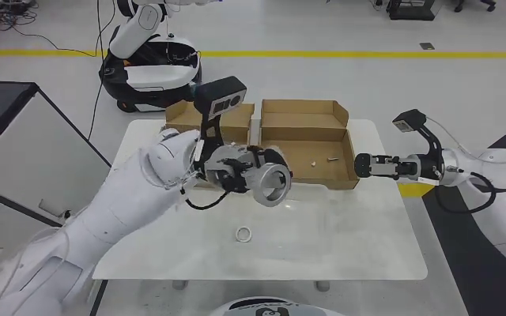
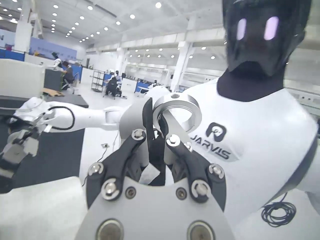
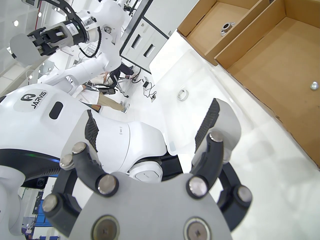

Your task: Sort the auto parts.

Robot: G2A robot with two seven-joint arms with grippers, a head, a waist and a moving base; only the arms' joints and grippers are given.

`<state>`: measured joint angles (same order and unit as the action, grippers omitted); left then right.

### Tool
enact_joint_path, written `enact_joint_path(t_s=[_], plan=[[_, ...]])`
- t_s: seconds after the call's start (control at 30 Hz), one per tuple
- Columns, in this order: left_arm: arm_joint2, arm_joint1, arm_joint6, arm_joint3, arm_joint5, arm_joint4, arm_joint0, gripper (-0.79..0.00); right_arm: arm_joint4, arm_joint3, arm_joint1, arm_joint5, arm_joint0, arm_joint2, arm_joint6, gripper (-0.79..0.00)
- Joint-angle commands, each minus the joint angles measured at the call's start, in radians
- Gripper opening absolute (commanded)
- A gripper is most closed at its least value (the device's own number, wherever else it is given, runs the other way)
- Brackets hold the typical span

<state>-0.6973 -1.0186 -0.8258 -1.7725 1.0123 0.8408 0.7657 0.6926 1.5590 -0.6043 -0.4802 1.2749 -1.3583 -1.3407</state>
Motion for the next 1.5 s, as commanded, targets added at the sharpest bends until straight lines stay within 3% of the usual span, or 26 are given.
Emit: enact_joint_path(t_s=[0.0,0.27,0.73,0.9,1.03,1.23,1.47], plan=[[-0.006,-0.008,0.018,-0.016,0.000,0.021,0.009,-0.785,0.000,0.000,0.000,0.000,0.000,0.000,0.000,0.000],[-0.050,-0.041,0.017,-0.066,0.000,0.176,0.046,-0.785,0.000,0.000,0.000,0.000,0.000,0.000,0.000,0.000],[-0.170,-0.107,-0.015,-0.062,-0.032,0.359,0.121,-0.785,0.000,0.000,0.000,0.000,0.000,0.000,0.000,0.000],[-0.247,-0.131,-0.096,-0.006,-0.113,0.331,0.155,-0.785,0.000,0.000,0.000,0.000,0.000,0.000,0.000,0.000],[-0.280,-0.145,-0.122,0.052,-0.139,0.193,0.165,-0.785,0.000,0.000,0.000,0.000,0.000,0.000,0.000,0.000],[-0.263,-0.150,-0.090,0.089,-0.108,0.009,0.156,-0.785,0.000,0.000,0.000,0.000,0.000,0.000,0.000,0.000],[-0.222,-0.141,-0.030,0.087,-0.048,0.014,0.140,-0.785,0.000,0.000,0.000,0.000,0.000,0.000,0.000,0.000]])
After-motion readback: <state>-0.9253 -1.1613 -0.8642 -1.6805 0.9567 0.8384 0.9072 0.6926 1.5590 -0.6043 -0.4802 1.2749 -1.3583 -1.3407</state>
